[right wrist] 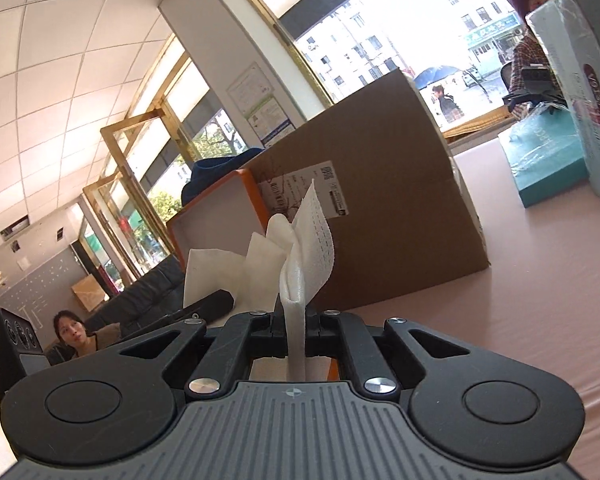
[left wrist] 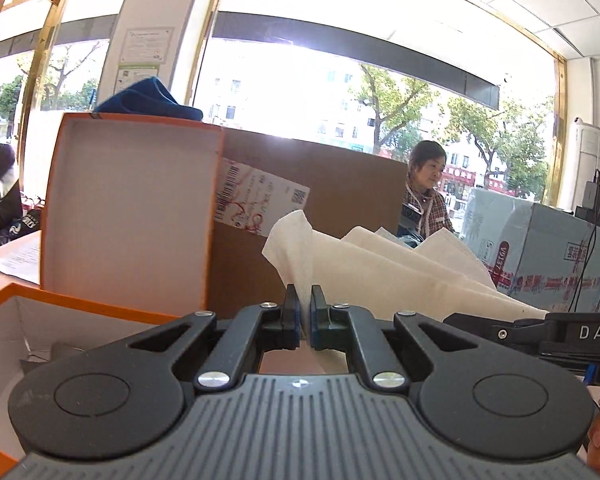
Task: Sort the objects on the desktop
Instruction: 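Lift the white foam sheet with both grippers and carry it over the orange box, then lower the sheet into the orange box and open both grippers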
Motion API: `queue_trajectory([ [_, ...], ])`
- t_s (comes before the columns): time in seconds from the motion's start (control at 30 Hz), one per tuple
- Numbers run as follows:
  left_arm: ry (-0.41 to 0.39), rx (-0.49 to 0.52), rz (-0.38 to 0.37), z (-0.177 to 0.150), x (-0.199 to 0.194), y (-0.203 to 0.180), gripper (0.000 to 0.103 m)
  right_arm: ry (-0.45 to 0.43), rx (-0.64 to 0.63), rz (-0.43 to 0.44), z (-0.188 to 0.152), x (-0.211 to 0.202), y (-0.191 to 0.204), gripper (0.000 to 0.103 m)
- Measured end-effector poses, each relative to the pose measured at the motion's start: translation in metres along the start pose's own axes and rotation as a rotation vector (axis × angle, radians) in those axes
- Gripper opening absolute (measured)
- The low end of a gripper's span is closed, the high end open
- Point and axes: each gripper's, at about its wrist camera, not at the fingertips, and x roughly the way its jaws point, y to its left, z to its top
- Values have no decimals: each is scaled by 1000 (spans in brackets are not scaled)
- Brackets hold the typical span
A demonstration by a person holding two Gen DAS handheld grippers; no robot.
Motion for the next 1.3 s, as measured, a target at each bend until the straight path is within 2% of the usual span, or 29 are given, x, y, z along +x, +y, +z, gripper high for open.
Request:
queue_trajectory([
  [0.27,-39,-12,170,18,-33,70,4,78,-166,128,2,71,79,5],
  [0.53,11,-35,300,11,-40,119,4,151,-243,190,-14,131,122,5],
  [0.7,99,-40,322,5,-29,137,4,210,-279,189,-22,153,131,5],
  [1.03,330,-29,340,-12,5,145,4,363,-354,131,-34,192,130,5],
  [1.3,429,-51,322,-25,21,156,4,509,-342,85,-42,216,121,5],
])
